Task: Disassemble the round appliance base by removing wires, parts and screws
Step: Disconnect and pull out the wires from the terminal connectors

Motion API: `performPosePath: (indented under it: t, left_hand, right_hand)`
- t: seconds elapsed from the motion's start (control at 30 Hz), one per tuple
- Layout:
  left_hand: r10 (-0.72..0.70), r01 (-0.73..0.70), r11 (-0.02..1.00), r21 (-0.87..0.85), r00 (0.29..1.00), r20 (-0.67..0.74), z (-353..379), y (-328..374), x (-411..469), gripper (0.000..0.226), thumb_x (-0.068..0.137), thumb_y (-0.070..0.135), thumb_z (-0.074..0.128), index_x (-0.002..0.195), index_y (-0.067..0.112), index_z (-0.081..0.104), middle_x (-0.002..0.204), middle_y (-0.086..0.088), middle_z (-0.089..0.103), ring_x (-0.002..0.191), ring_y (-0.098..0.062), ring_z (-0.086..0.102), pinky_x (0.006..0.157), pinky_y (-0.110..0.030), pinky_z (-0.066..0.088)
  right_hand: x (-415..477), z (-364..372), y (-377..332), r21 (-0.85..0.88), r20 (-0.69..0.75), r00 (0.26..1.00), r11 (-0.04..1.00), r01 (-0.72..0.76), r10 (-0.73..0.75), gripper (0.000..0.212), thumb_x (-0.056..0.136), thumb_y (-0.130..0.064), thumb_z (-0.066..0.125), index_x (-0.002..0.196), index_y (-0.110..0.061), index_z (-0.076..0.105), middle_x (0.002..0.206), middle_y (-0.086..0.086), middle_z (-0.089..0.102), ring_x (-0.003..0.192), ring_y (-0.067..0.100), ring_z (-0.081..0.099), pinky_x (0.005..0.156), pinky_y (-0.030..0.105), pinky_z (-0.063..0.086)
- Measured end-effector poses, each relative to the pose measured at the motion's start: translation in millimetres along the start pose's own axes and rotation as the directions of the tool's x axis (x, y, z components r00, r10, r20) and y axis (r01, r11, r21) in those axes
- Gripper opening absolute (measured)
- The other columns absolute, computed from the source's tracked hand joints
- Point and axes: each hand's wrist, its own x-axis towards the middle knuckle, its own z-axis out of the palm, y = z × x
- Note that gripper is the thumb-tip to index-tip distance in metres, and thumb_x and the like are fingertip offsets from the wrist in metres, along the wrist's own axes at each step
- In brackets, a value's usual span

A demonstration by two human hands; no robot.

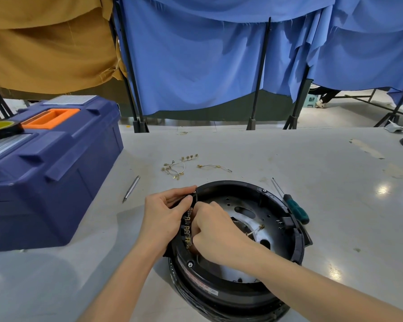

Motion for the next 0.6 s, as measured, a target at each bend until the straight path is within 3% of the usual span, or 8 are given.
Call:
performPosePath:
  t: [0.17,0.37,0.43,0.53,0.6]
  left_hand:
    - [0.006,-0.006,1.0,-0.011,1.0,0.0,0,-1,0,0.024,0.087,-0.005,0.064,0.097,0.012,0.076,0.093,0.005,0.077,0.091,-0.008,0.073,0.073,-0.013,0.053]
    - [-0.003,0.003,1.0,0.0,1.0,-0.001,0,0,0,0.024,0.087,-0.005,0.063,0.097,0.012,0.076,0.093,0.005,0.077,0.092,-0.009,0.072,0.077,-0.015,0.054]
    - [-0.001,0.001,1.0,0.012,1.0,-0.004,0,1,-1,0.023,0.087,-0.005,0.064,0.098,0.011,0.076,0.094,0.004,0.077,0.094,-0.01,0.072,0.082,-0.018,0.055]
    - [0.003,-0.003,0.999,0.041,1.0,-0.008,0,3,-1,0.022,0.087,-0.003,0.065,0.099,0.011,0.076,0.096,0.005,0.077,0.096,-0.008,0.071,0.09,-0.022,0.054]
    - [0.004,-0.003,0.998,0.062,1.0,-0.011,1,3,-1,0.021,0.087,-0.002,0.065,0.099,0.012,0.076,0.096,0.006,0.077,0.096,-0.007,0.071,0.091,-0.025,0.053]
  right_hand:
    - [2,-1,-2,-0.016,0.032,0.999,1.0,-0.022,0.022,0.016,0.077,0.007,0.042,0.082,-0.008,0.047,0.107,0.013,0.055,0.101,0.022,0.037,0.072,0.027,0.027]
    - [3,-3,-4,-0.022,0.059,0.997,0.998,-0.056,0.057,0.019,0.076,0.006,0.046,0.065,-0.009,0.047,0.101,0.017,0.059,0.102,0.026,0.043,0.063,0.025,0.031]
    - [1,-5,3,-0.011,0.071,0.994,0.997,-0.082,0.082,0.015,0.074,0.005,0.05,0.065,-0.007,0.046,0.101,0.017,0.059,0.093,0.026,0.048,0.055,0.024,0.032]
    - [-2,-15,19,0.031,0.077,0.982,0.984,-0.178,0.175,0.011,0.069,0.004,0.061,0.068,0.012,0.054,0.093,0.025,0.063,0.07,0.02,0.047,0.056,0.033,0.04]
    - [-4,-23,24,0.079,0.05,0.98,0.977,-0.198,0.194,0.011,0.07,0.001,0.068,0.066,0.008,0.061,0.082,0.018,0.066,0.064,0.019,0.049,0.056,0.031,0.042]
